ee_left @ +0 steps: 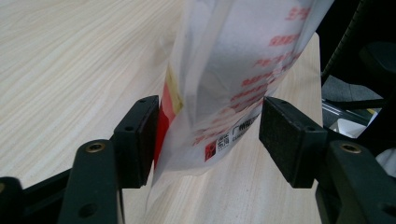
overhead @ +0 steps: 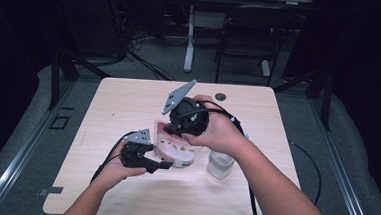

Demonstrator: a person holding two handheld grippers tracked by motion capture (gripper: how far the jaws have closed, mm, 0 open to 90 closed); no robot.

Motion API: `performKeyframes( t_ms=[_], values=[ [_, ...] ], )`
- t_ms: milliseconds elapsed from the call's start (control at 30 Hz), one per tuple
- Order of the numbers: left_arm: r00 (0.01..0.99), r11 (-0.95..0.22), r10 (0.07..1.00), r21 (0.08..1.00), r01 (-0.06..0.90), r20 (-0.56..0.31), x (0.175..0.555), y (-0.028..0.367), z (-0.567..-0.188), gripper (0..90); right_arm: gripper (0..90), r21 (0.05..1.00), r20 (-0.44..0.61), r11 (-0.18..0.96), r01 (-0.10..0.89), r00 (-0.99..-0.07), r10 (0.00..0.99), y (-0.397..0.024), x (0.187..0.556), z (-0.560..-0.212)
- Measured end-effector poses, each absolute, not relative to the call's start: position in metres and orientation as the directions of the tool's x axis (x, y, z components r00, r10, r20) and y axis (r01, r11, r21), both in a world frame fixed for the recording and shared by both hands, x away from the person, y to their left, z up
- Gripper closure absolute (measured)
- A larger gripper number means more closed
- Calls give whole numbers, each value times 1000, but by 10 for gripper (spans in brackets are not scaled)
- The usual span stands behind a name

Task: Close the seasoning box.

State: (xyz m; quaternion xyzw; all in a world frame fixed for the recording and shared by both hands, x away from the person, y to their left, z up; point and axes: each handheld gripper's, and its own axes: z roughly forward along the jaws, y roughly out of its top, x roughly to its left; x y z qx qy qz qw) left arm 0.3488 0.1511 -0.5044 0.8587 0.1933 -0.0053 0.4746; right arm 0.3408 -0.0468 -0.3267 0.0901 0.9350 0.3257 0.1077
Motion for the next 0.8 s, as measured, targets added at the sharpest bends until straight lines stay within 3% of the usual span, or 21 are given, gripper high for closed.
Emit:
performKeyframes(
  t_ms=[200, 800],
  values=[
    [926, -477, 334, 817, 324, -173, 348, 154, -503, 537, 897, 634, -141, 767, 99, -960, 240, -49, 341, -325],
    [928, -489, 317, 805, 336, -195, 346, 159, -497, 649, 887, 648, -127, 752, 118, -957, 260, -58, 342, -323]
  ],
)
